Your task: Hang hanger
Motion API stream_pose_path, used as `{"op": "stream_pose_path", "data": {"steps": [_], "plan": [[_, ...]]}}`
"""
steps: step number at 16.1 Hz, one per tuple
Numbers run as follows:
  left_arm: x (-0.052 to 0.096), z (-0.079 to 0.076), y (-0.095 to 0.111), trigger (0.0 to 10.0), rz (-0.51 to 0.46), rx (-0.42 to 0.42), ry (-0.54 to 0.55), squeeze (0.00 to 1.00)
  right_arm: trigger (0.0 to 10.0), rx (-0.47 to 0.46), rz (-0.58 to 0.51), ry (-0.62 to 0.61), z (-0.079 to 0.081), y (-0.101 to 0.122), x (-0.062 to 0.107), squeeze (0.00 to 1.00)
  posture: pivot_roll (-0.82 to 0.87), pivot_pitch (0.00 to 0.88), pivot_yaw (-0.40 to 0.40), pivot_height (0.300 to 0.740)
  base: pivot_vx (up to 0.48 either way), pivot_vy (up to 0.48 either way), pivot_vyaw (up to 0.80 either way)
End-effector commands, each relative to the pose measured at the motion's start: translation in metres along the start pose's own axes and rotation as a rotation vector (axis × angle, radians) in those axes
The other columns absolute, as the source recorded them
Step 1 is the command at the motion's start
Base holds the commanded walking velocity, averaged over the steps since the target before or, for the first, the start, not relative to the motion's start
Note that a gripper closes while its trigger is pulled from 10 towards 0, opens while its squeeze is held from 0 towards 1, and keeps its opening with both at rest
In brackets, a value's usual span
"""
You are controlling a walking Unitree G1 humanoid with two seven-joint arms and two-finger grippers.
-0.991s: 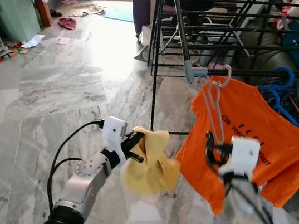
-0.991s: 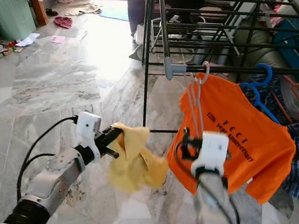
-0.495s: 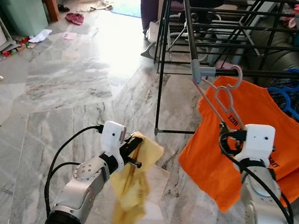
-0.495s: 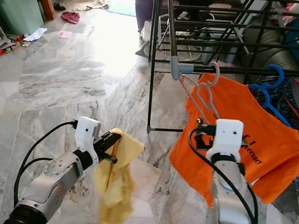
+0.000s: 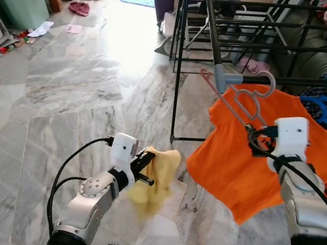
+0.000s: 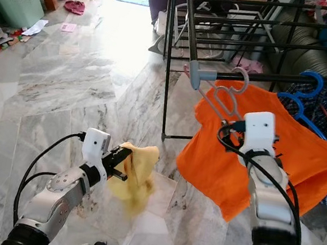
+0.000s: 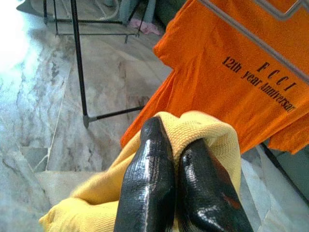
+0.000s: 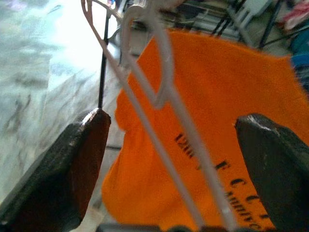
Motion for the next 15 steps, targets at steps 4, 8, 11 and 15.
{"op": "stream_pose_path", "data": {"steps": [4, 8, 11, 15], "plan": [[0.009, 0.002, 0.0, 10.0, 0.009, -0.026, 0.015, 0.0, 10.0, -0.004, 0.071, 0.055, -0.008, -0.007, -0.01, 0.0, -0.05, 0.233, 0.043, 0.74, 0.0, 0.0, 0.0], [0.011, 0.005, 0.001, 10.0, 0.021, -0.034, 0.027, 0.0, 10.0, -0.006, 0.062, 0.124, -0.006, 0.0, -0.018, 0.0, -0.05, 0.227, 0.048, 0.74, 0.0, 0.0, 0.0], [0.009, 0.003, 0.002, 10.0, 0.025, -0.038, 0.021, 0.0, 10.0, 0.003, 0.06, 0.127, -0.006, 0.0, -0.018, 0.0, -0.05, 0.225, 0.05, 0.74, 0.0, 0.0, 0.0], [0.006, 0.002, 0.002, 10.0, 0.039, -0.047, 0.014, 0.0, 10.0, 0.028, 0.067, 0.121, -0.013, -0.003, -0.019, 0.0, -0.06, 0.22, 0.057, 0.74, 0.0, 0.0, 0.0]]}}
Point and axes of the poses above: a point about 5 cm out from each wrist's last joint towards the gripper, its own x axis pointing back from the gripper into the wrist, its own y axis along the axis of the wrist's last joint, z = x × y, the point moved 1 cm from there along -x, pointing out of the wrist towards the gripper, and after that the axes turned 3 degrees about -x, right-handed, at the moved point
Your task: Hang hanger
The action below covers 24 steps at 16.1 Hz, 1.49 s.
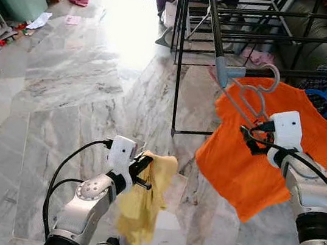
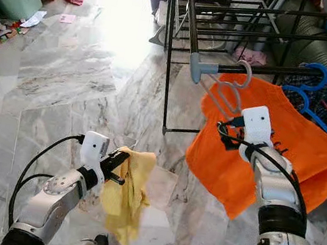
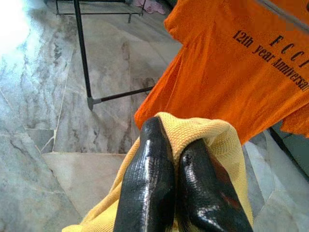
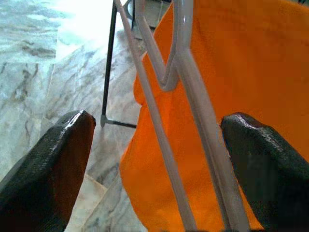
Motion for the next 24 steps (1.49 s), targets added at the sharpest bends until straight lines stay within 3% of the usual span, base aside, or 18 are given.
{"op": "stream_pose_path", "data": {"steps": [1, 2, 3, 4, 8, 9, 10, 11, 13, 14, 15, 16, 17, 20, 21, 22, 23, 24], "plan": [[-0.001, 0.0, 0.003, 10.0, -0.001, -0.017, -0.005, 0.0, 10.0, 0.019, -0.001, 0.013, -0.003, 0.004, -0.001, 0.0, -0.06, 0.219, 0.059, 0.74, 0.0, 0.0, 0.0], [-0.001, 0.0, 0.003, 10.0, 0.0, -0.018, -0.006, 0.0, 8.4, 0.02, 0.002, 0.017, -0.004, 0.006, -0.003, 0.0, -0.06, 0.219, 0.06, 0.74, 0.0, 0.0, 0.0], [-0.001, 0.001, 0.003, 10.0, 0.002, -0.02, -0.005, 0.0, 2.1, 0.022, 0.007, 0.018, -0.005, 0.007, -0.005, 0.0, -0.06, 0.217, 0.06, 0.74, 0.0, 0.0, 0.0], [-0.002, 0.001, 0.003, 10.0, 0.004, -0.022, -0.005, 0.0, 0.0, 0.022, 0.009, 0.015, -0.005, 0.009, -0.007, 0.0, -0.05, 0.216, 0.06, 0.74, 0.0, 0.0, 0.0], [-0.001, 0.002, 0.001, 10.0, 0.014, -0.029, 0.003, 0.0, 0.9, 0.022, 0.015, 0.043, 0.001, 0.013, -0.015, 0.0, -0.05, 0.212, 0.057, 0.74, 0.0, 0.0, 0.0], [-0.001, 0.002, 0.001, 10.0, 0.015, -0.03, 0.004, 0.0, 4.3, 0.027, 0.016, 0.061, 0.003, 0.014, -0.016, 0.0, -0.05, 0.21, 0.055, 0.74, 0.0, 0.0, 0.0], [-0.002, 0.001, 0.001, 10.0, 0.016, -0.031, 0.004, 0.0, 8.4, 0.034, 0.015, 0.075, 0.005, 0.015, -0.018, 0.0, -0.05, 0.21, 0.055, 0.74, 0.0, 0.0, 0.0], [-0.002, 0.001, 0.001, 10.0, 0.018, -0.034, 0.004, 0.0, 8.5, 0.037, 0.018, 0.075, 0.005, 0.017, -0.019, 0.0, -0.05, 0.209, 0.054, 0.74, 0.0, 0.0, 0.0], [-0.002, 0.001, 0.0, 10.0, 0.021, -0.036, 0.004, 0.0, 5.7, 0.038, 0.026, 0.08, 0.005, 0.017, -0.02, 0.0, -0.05, 0.207, 0.051, 0.74, 0.0, 0.0, 0.0], [-0.002, 0.001, 0.0, 10.0, 0.023, -0.039, 0.007, 0.0, 0.0, 0.034, 0.029, 0.081, 0.005, 0.017, -0.021, 0.0, -0.04, 0.205, 0.049, 0.74, 0.0, 0.0, 0.0], [-0.002, 0.001, -0.001, 10.0, 0.024, -0.039, 0.007, 0.0, 0.8, 0.034, 0.032, 0.083, 0.006, 0.016, -0.021, 0.0, -0.04, 0.205, 0.049, 0.74, 0.0, 0.0, 0.0], [-0.002, 0.001, -0.001, 10.0, 0.026, -0.042, 0.007, 0.0, 2.9, 0.031, 0.037, 0.087, 0.006, 0.015, -0.021, 0.0, -0.05, 0.205, 0.047, 0.74, 0.0, 0.0, 0.0], [-0.002, 0.001, -0.002, 10.0, 0.03, -0.047, 0.007, 0.0, 10.0, 0.031, 0.038, 0.085, 0.005, 0.015, -0.021, 0.0, -0.05, 0.205, 0.047, 0.74, 0.0, 0.0, 0.0], [-0.003, 0.001, -0.002, 10.0, 0.034, -0.053, 0.005, 0.0, 10.0, 0.023, 0.026, 0.068, 0.001, 0.017, -0.02, 0.0, -0.05, 0.201, 0.049, 0.74, 0.0, 0.0, 0.0], [-0.003, 0.002, -0.002, 10.0, 0.037, -0.059, 0.004, 0.0, 9.0, 0.019, 0.02, 0.066, -0.001, 0.017, -0.019, 0.0, -0.05, 0.201, 0.05, 0.74, 0.0, 0.0, 0.0], [-0.003, 0.002, -0.003, 10.0, 0.042, -0.065, 0.004, 0.0, 3.9, 0.015, 0.017, 0.06, -0.003, 0.016, -0.018, 0.0, -0.05, 0.199, 0.052, 0.74, 0.0, 0.0, 0.0], [-0.004, 0.002, -0.003, 10.0, 0.045, -0.069, 0.004, 0.0, 3.7, 0.012, 0.016, 0.062, -0.003, 0.016, -0.017, 0.0, -0.05, 0.199, 0.053, 0.74, 0.0, 0.0, 0.0], [-0.004, 0.002, -0.003, 10.0, 0.05, -0.073, 0.004, 0.0, 7.8, 0.01, 0.013, 0.065, -0.004, 0.016, -0.017, 0.0, -0.05, 0.198, 0.055, 0.74, 0.0, 0.0, 0.0]]}}
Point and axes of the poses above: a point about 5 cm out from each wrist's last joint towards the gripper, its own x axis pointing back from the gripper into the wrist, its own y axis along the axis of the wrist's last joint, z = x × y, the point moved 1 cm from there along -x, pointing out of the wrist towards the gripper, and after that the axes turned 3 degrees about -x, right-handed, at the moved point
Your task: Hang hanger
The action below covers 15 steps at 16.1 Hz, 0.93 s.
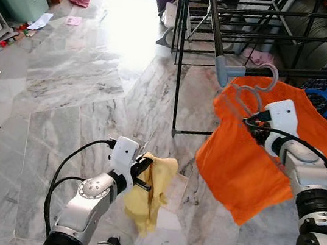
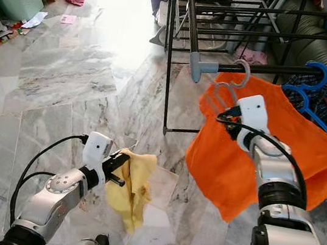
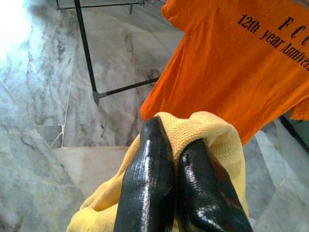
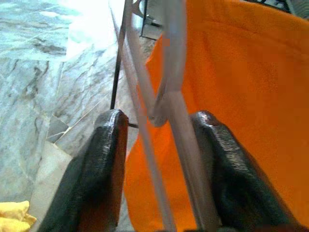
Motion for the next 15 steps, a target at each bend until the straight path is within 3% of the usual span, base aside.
{"op": "stream_pose_path", "data": {"steps": [1, 2, 3, 6, 7, 8, 9, 10, 15], "plan": [[-0.0003, 0.0001, -0.001, 10.0, 0.008, -0.017, 0.0, 0.0, 10.0, -0.005, -0.005, 0.011, 0.0001, -0.0017, 0.0017, 0.0, -0.05, 0.199, 0.055, 0.74, 0.0, 0.0, 0.0], [-0.0003, 0.0001, -0.0015, 10.0, 0.011, -0.019, -0.002, 0.0, 10.0, -0.025, -0.012, 0.02, 0.0002, -0.0021, 0.0028, 0.61, -0.05, 0.197, 0.057, 0.74, 0.0, 0.0, 0.0], [-0.0003, 0.0006, -0.0015, 10.0, 0.012, -0.02, -0.002, 0.0, 10.0, -0.029, -0.014, 0.011, -0.0002, -0.0024, 0.0031, 1.0, -0.05, 0.196, 0.057, 0.74, 0.0, 0.0, 0.0], [-0.0006, 0.0004, -0.0017, 10.0, 0.015, -0.024, -0.003, 0.0, 10.0, -0.032, -0.014, 0.009, 0.0003, -0.0042, 0.0037, 1.0, -0.05, 0.195, 0.059, 0.74, 0.0, 0.0, 0.0], [-0.0007, 0.0003, -0.0019, 10.0, 0.018, -0.026, -0.004, 0.0, 10.0, -0.033, -0.014, 0.015, 0.0012, -0.0042, 0.0037, 0.91, -0.05, 0.195, 0.061, 0.74, 0.0, 0.0, 0.0], [-0.0007, 0.0003, -0.0021, 10.0, 0.019, -0.028, -0.006, 0.0, 10.0, -0.036, -0.015, 0.022, 0.0013, -0.0035, 0.0039, 0.64, -0.05, 0.196, 0.061, 0.74, 0.0, 0.0, 0.0], [-0.0006, 0.0006, -0.0023, 10.0, 0.02, -0.029, -0.006, 0.0, 10.0, -0.039, -0.015, 0.024, 0.0004, -0.0028, 0.0042, 0.26, -0.05, 0.195, 0.062, 0.74, 0.0, 0.0, 0.0], [-0.0001, 0.0007, -0.0032, 10.0, 0.023, -0.03, -0.005, 0.0, 10.0, -0.048, -0.008, 0.021, -0.0015, -0.0028, 0.0044, 0.0, -0.05, 0.197, 0.061, 0.74, 0.0, 0.0, 0.0], [0.0005, 0.002, -0.0037, 10.0, 0.028, -0.033, -0.004, 0.0, 10.0, -0.061, 0.017, 0.013, 0.0031, -0.0073, 0.0014, 0.0, -0.04, 0.198, 0.064, 0.74, 0.0, 0.0, 0.0]]}}
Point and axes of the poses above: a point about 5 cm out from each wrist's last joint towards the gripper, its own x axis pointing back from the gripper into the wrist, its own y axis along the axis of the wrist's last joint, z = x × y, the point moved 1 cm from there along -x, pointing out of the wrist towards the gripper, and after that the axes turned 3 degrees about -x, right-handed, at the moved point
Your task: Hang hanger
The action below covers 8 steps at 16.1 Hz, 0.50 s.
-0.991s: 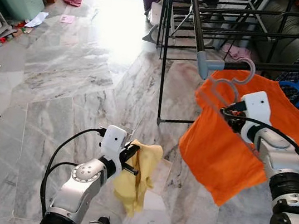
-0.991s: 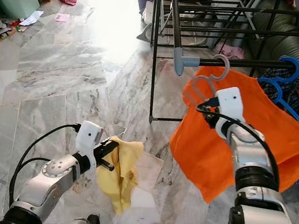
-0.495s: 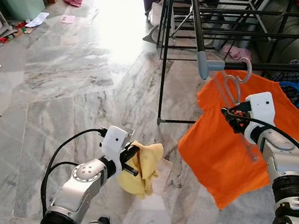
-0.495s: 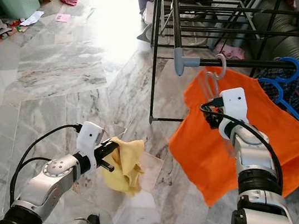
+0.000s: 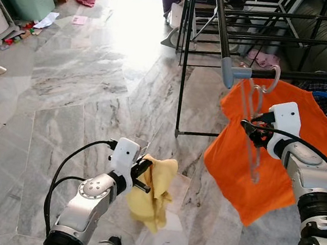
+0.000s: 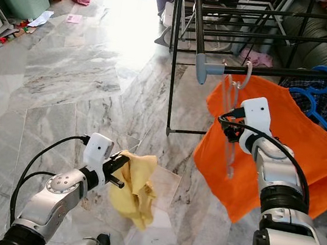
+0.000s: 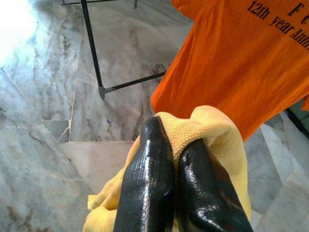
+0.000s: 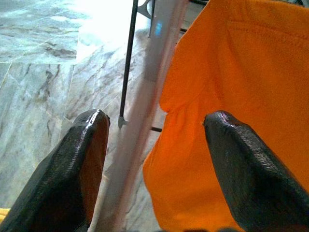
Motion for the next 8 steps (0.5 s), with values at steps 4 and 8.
{"op": "stream_pose_path", "data": {"steps": [4, 8], "plan": [[0.0005, 0.0014, 0.0, 10.0, 0.01, -0.017, -0.002, 0.0, 10.0, -0.02, 0.038, -0.027, -0.0006, -0.0058, -0.0009, 0.0, -0.04, 0.196, 0.068, 0.74, 0.0, 0.0, 0.0], [-0.0006, 0.0018, 0.0007, 10.0, 0.012, -0.019, -0.003, 0.0, 0.0, -0.05, 0.055, -0.064, -0.0041, -0.0098, -0.0002, 0.0, -0.04, 0.192, 0.07, 0.74, 0.0, 0.0, 0.0]]}}
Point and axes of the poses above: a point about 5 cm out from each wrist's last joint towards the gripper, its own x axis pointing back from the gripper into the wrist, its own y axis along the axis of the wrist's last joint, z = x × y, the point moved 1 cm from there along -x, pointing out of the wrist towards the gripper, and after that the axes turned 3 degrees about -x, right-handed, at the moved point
